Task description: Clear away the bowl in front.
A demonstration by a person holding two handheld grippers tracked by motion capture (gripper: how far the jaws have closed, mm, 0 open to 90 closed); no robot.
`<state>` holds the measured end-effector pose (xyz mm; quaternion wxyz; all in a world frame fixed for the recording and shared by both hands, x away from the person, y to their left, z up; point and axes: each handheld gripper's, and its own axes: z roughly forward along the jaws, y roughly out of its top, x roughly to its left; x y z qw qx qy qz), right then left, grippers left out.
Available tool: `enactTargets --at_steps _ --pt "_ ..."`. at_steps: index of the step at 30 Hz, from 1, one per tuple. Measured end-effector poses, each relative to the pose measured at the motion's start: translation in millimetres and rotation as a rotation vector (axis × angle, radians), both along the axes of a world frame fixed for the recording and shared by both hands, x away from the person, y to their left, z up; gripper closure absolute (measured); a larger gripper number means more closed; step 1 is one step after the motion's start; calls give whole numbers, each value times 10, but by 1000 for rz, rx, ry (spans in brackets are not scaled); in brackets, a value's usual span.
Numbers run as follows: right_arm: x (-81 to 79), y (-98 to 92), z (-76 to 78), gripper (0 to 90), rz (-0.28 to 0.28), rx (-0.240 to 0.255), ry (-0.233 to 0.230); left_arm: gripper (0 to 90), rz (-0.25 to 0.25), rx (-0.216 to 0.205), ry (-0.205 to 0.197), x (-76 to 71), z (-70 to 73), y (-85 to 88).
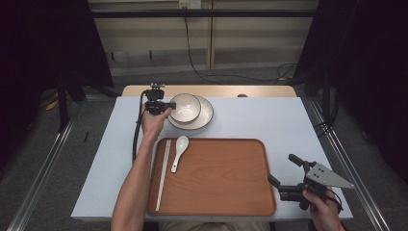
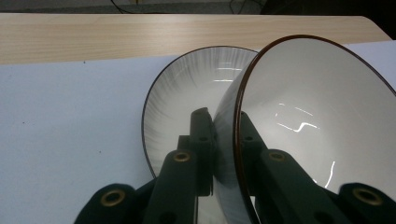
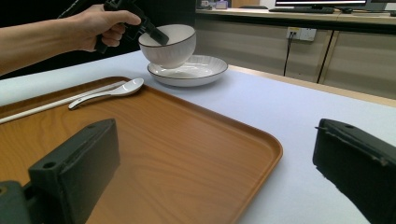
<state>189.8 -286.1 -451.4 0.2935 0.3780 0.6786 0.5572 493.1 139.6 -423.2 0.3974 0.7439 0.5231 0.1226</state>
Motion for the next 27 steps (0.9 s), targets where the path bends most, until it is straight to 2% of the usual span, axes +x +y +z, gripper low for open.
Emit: enactTargets --at_steps 3,7,12,15,17,27 --pt "3 1 0 6 0 -1 -3 818 -15 8 -7 -34 38 -10" --pt "-1 3 2 6 -1 0 0 818 -37 -15 -24 -83 64 -23" --pt "-2 4 4 6 1 -1 -1 818 -53 -41 -26 -139 78 -45" --pt "-2 6 4 6 -3 -2 -1 817 -76 -21 -30 -181 109 -78" --pt "-1 9 3 6 -2 -2 1 817 -88 -33 -30 -202 130 -94" --pt "0 5 7 6 2 -5 -7 817 -154 -22 -55 -360 268 -208"
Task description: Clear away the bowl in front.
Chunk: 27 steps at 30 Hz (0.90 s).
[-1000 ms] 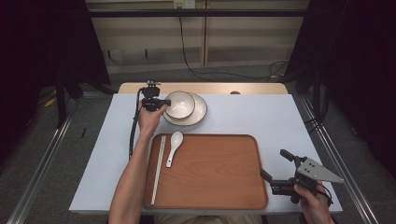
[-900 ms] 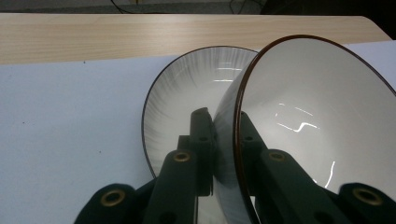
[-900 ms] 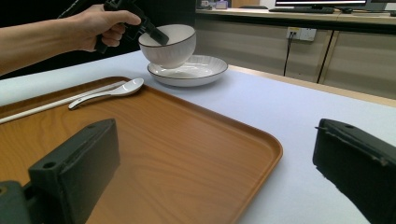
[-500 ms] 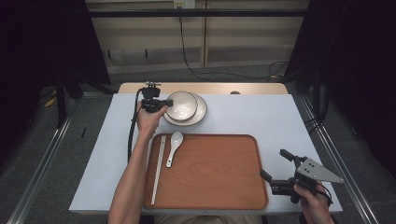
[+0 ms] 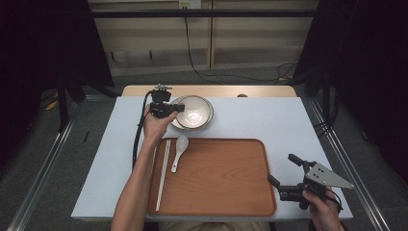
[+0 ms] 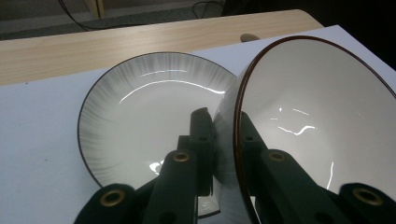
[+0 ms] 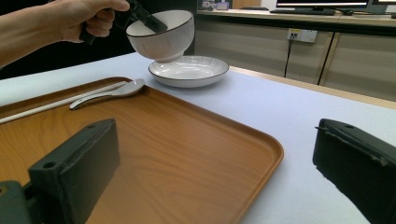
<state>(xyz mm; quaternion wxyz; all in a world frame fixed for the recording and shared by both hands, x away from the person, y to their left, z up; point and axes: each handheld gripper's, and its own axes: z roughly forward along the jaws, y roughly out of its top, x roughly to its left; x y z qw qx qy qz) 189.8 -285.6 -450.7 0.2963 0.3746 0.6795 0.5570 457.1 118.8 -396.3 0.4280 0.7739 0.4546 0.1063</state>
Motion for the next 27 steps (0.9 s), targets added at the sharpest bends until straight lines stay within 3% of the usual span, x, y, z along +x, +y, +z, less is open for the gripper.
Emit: enactTargets --at_steps 8,11,14,20,27 --pt "9 12 -4 6 7 -2 -1 818 -58 10 -4 -95 30 -141" --pt "4 9 -1 6 4 -6 -1 818 -57 2 -2 -117 35 -180" --pt "5 13 -2 6 4 -3 0 817 -80 28 0 -145 44 -226" --pt "3 11 -1 6 1 -4 -3 818 -93 0 2 -171 40 -282" --pt "3 12 0 6 3 3 -1 817 -130 12 -1 -240 70 -400"
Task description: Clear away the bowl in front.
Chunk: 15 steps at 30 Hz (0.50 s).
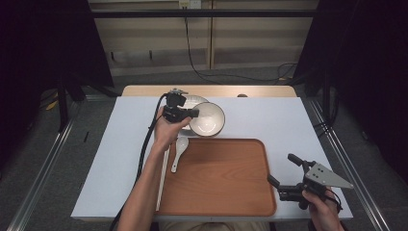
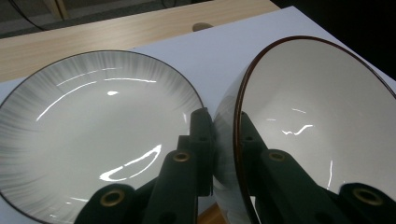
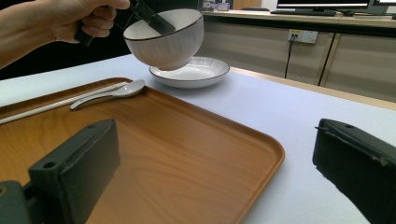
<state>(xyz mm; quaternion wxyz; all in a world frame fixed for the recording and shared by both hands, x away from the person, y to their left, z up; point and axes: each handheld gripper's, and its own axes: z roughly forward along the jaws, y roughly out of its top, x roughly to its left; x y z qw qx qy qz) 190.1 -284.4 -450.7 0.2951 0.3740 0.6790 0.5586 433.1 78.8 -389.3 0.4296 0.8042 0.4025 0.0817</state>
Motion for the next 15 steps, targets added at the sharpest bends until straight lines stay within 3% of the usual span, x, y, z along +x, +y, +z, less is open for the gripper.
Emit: enactTargets --at_steps 3,15 --pt "-1 0 -1 6 0 -1 1 817 -12 -16 3 -15 -6 -69" --pt "0 -6 1 6 -3 -2 -1 816 -76 -7 19 -66 4 -318"
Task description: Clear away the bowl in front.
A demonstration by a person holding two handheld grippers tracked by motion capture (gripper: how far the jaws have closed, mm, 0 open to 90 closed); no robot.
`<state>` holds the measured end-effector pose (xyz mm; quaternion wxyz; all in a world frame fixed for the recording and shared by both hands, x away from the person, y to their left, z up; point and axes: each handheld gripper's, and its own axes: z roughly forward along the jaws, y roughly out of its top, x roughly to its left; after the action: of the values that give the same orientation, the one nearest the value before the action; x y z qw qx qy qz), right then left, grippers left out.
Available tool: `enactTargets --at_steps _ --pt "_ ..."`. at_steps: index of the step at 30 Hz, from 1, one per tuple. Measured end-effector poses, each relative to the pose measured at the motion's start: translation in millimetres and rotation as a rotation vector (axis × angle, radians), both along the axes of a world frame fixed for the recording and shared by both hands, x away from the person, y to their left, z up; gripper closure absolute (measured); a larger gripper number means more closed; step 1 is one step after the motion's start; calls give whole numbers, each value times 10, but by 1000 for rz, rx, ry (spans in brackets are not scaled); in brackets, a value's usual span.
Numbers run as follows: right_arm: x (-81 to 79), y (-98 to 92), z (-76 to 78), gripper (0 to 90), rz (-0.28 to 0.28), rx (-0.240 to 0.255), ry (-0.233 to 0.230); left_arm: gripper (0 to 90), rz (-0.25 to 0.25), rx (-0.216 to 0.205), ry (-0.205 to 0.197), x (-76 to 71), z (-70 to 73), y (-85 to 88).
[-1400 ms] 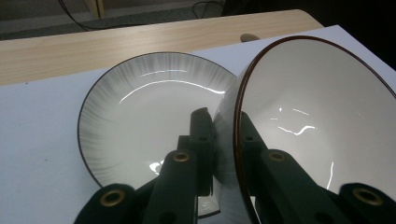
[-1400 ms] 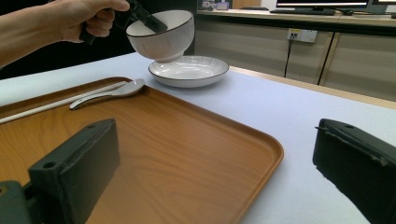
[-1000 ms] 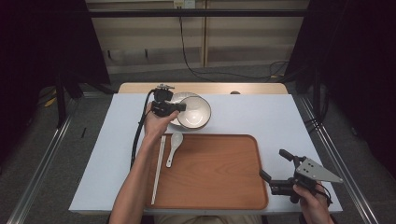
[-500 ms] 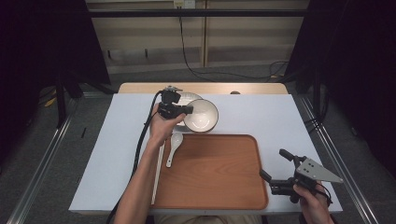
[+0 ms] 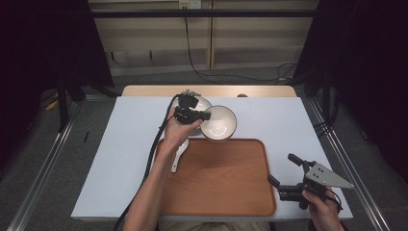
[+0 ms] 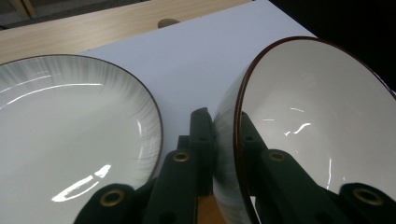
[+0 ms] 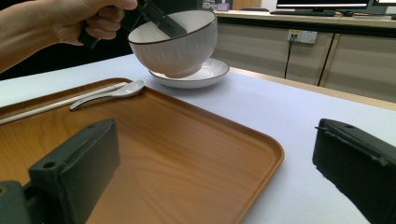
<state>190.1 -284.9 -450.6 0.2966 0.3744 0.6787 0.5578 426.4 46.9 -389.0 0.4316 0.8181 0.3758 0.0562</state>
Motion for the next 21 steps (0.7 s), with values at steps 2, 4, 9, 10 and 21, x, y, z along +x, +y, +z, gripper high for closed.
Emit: enactTargets --at_steps 2,4,9,10,21 --pt "1 -2 0 6 -1 -3 -5 817 14 5 -12 -17 -14 -67" --pt "0 1 0 6 0 -3 -4 817 -4 30 -5 -29 -17 -92" --pt "3 2 -4 6 4 -12 -6 817 -33 15 14 -51 -62 -192" --pt "1 3 -3 6 5 -12 -6 817 -37 10 15 -55 -70 -213" --pt "-4 8 -1 7 5 -4 -3 817 -99 29 39 -136 -168 -518"
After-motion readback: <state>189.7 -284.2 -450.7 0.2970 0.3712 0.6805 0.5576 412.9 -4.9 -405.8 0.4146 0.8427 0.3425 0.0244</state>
